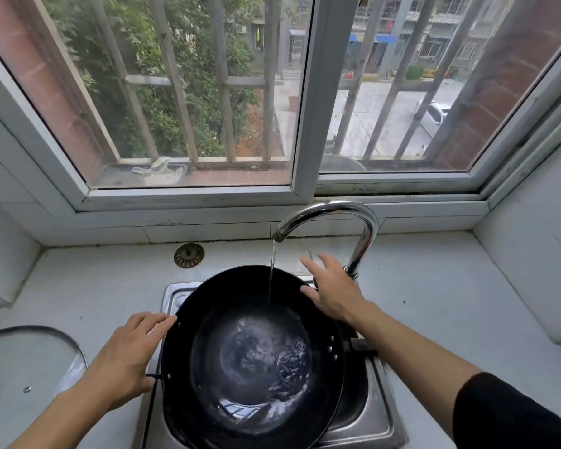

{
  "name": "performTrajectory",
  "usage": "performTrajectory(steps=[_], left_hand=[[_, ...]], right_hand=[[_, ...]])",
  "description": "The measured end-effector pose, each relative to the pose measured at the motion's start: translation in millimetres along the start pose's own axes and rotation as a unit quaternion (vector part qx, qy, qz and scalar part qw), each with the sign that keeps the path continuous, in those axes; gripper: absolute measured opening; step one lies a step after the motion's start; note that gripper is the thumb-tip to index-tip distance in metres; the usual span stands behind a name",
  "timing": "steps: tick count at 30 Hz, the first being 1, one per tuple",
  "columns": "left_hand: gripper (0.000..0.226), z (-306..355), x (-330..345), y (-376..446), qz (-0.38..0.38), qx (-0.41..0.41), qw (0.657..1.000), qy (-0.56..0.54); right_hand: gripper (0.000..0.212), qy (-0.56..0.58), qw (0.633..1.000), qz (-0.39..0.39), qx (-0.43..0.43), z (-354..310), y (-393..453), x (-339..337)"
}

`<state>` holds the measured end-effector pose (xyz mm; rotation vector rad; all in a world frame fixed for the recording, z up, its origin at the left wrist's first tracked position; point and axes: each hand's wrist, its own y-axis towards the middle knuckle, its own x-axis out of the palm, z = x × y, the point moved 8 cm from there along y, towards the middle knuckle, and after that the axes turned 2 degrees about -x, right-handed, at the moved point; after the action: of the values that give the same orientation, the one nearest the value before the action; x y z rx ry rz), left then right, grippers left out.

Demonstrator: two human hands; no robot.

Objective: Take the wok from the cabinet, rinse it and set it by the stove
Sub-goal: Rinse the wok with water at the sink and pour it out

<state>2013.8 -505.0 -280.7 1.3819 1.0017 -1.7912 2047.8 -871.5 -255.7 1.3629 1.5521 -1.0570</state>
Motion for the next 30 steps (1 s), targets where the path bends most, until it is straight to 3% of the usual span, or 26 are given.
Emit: performTrajectory(steps=[8,16,20,24,30], left_hand=[[0.106,-1,5,-1,0.001,-0.024,1.0,0.01],[0.107,2,-1,-1,0.0,-0.027,1.0,0.015],[0.106,2,0,1,-0.008,-0.031,0.999,0.026],[0.105,4,-1,1,0.002,-0.024,0.999,0.038],[0.105,4,-3,-3,0.011,-0.019,0.999,0.041]], right_hand=[[0.064,-0.024,0.995,-0.08,0.057,19,27,20],[0.061,0.013,0.994,-0.04,0.102,22,36,15],[0.063,0.03,0.992,-0.057,0.113,23,27,12],[0.065,0.048,0.993,-0.054,0.089,15,11,5],[0.053,0.063,0.998,0.009,-0.03,14,-35,-21]])
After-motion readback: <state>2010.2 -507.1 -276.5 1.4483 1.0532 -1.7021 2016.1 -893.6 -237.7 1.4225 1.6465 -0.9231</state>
